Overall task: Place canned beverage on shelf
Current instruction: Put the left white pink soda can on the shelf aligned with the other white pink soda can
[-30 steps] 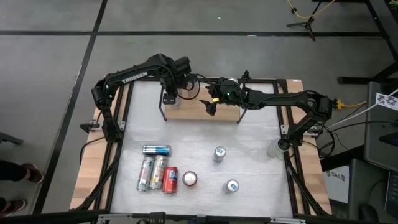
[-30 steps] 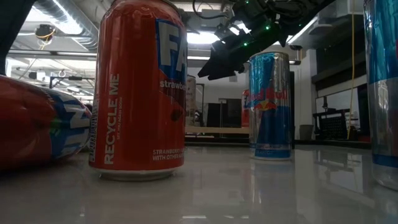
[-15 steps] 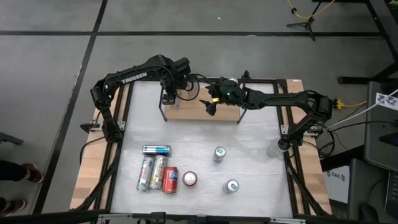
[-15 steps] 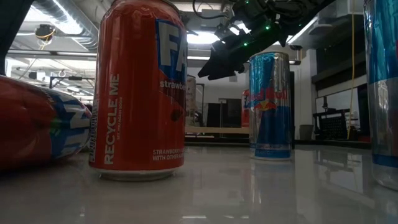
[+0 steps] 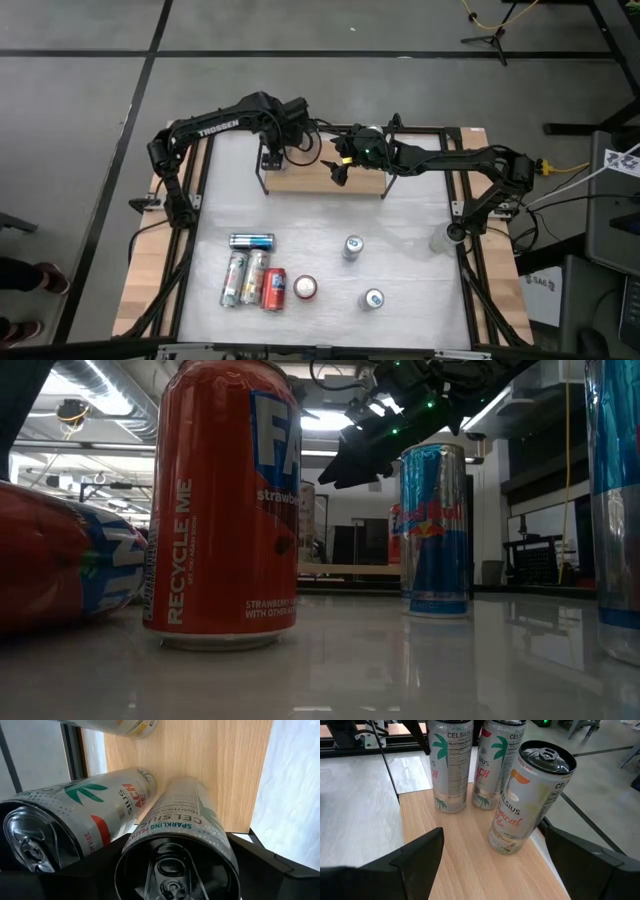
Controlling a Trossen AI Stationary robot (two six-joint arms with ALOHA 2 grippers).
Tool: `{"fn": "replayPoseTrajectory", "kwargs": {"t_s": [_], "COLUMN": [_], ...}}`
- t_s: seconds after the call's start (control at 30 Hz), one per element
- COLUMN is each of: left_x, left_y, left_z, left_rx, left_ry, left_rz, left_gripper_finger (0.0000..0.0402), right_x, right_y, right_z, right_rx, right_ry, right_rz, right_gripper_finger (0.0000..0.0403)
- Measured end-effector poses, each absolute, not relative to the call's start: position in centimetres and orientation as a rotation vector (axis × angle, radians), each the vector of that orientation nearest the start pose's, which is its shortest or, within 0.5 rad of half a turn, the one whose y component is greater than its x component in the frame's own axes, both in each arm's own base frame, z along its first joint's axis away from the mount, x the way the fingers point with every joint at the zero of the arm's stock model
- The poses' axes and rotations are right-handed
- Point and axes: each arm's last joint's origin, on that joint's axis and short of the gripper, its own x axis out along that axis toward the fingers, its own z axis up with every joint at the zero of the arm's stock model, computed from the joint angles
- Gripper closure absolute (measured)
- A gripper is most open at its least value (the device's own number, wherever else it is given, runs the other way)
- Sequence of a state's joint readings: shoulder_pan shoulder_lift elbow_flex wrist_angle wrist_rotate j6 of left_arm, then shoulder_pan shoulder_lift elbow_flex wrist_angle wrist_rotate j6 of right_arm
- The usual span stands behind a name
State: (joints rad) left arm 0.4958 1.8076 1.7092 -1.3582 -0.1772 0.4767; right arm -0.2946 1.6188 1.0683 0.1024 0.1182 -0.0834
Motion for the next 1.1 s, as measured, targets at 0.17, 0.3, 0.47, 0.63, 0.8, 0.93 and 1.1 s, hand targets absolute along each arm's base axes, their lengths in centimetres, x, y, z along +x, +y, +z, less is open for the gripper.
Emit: {"fn": "replayPoseTrajectory", "kwargs": {"t_s": [0.17,0.3,0.47,0.63,0.8,0.93,1.1], "left_x": [30.1,30.2,30.3,30.2,30.1,30.3,30.7], "left_y": [16.5,16.6,16.6,16.6,16.4,16.1,15.1], "left_z": [30.7,31.6,32.7,33.9,35.2,36.3,37.2], "left_rx": [0.149,0.154,0.163,0.17,0.176,0.148,0.03], "left_ry": [1.528,1.503,1.47,1.445,1.418,1.372,1.306], "left_rz": [0.191,0.2,0.214,0.226,0.238,0.284,0.383], "left_gripper_finger": [0.0106,0.0106,0.0106,0.0106,0.0106,0.0106,0.0106], "right_x": [34.3,34.3,34.3,34.3,34.3,34.3,34.3], "right_y": [-10.8,-10.8,-10.8,-10.8,-10.8,-10.8,-10.8], "right_z": [24.8,24.8,24.8,24.8,24.8,24.9,24.9], "right_rx": [-0.041,-0.041,-0.041,-0.041,-0.041,-0.041,-0.041], "right_ry": [0.466,0.466,0.466,0.466,0.466,0.465,0.465], "right_rz": [-0.387,-0.387,-0.387,-0.387,-0.387,-0.387,-0.387], "right_gripper_finger": [0.0056,0.0056,0.0056,0.0056,0.0056,0.0056,0.0056]}}
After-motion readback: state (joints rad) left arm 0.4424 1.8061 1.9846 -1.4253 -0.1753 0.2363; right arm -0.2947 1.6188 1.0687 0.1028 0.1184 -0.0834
